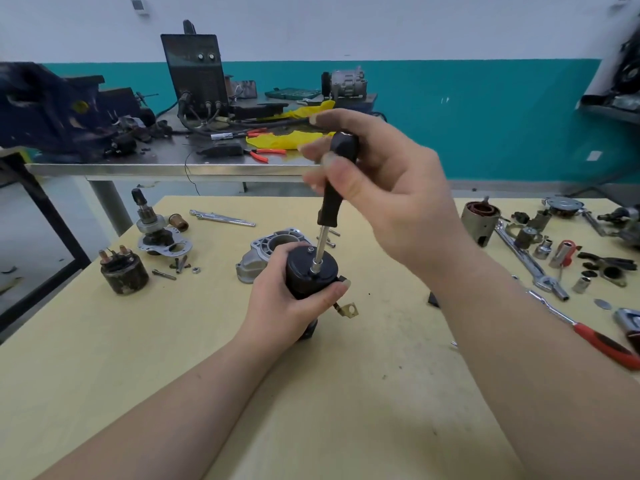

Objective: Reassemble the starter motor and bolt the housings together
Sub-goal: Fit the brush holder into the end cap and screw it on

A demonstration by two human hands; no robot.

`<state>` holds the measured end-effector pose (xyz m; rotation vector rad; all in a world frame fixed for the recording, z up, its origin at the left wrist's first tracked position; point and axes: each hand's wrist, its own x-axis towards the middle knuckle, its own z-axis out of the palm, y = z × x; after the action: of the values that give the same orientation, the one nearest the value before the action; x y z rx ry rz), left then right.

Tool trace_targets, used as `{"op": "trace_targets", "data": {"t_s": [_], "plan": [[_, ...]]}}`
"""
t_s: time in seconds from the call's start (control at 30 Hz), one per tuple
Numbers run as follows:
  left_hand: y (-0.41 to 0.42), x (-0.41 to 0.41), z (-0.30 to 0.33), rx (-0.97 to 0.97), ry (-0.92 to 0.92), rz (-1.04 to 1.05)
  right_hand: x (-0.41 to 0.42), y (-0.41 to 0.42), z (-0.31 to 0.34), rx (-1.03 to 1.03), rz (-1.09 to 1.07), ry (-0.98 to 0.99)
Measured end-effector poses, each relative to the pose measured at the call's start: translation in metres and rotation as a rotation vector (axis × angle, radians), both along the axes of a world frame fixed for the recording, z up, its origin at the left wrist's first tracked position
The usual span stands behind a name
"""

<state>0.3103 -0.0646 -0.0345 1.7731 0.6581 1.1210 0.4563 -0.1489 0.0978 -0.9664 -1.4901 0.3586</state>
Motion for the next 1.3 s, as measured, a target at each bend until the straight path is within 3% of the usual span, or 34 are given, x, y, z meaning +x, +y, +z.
{"op": "trace_targets", "data": {"t_s": [0.1,0.17,0.23,0.37,0.43,0.57,0.67,0.73,0.83,0.93,1.0,1.07,1.3], "plan": [[0.002,-0.002,0.0,-0.007,0.008,-0.021,0.015,-0.008,0.008,-0.136,0.3,0.085],[0.002,-0.002,0.001,-0.008,0.015,-0.021,0.02,-0.011,0.012,-0.159,0.303,0.089],[0.001,-0.001,0.001,-0.008,0.018,-0.004,0.018,-0.008,0.011,-0.116,0.14,0.133],[-0.006,0.006,0.001,0.016,0.023,0.1,-0.011,0.001,-0.005,0.109,-0.463,0.095],[-0.006,0.007,0.0,0.041,0.024,0.123,-0.017,0.005,-0.01,0.16,-0.518,0.029],[0.001,0.001,-0.001,-0.007,0.02,0.046,-0.003,0.007,-0.005,0.047,-0.157,-0.001],[0.004,-0.002,0.002,-0.01,0.036,0.004,0.01,-0.003,0.005,-0.089,0.173,0.125],[0.004,-0.004,0.002,-0.018,0.038,-0.006,0.016,-0.01,0.01,-0.126,0.264,0.094],[0.001,-0.002,0.003,-0.018,0.037,0.029,0.014,-0.01,0.012,-0.076,0.061,0.033],[-0.008,0.007,0.001,0.008,0.037,0.143,-0.002,-0.003,0.01,-0.01,-0.385,0.045],[-0.009,0.01,-0.001,0.035,0.039,0.169,-0.008,-0.002,0.008,0.023,-0.565,0.002],[-0.005,0.005,-0.001,0.04,0.049,0.141,-0.006,-0.002,0.007,0.011,-0.477,-0.034],[0.01,-0.006,0.004,-0.018,0.073,-0.051,0.021,-0.011,0.013,-0.201,0.313,0.079]]}}
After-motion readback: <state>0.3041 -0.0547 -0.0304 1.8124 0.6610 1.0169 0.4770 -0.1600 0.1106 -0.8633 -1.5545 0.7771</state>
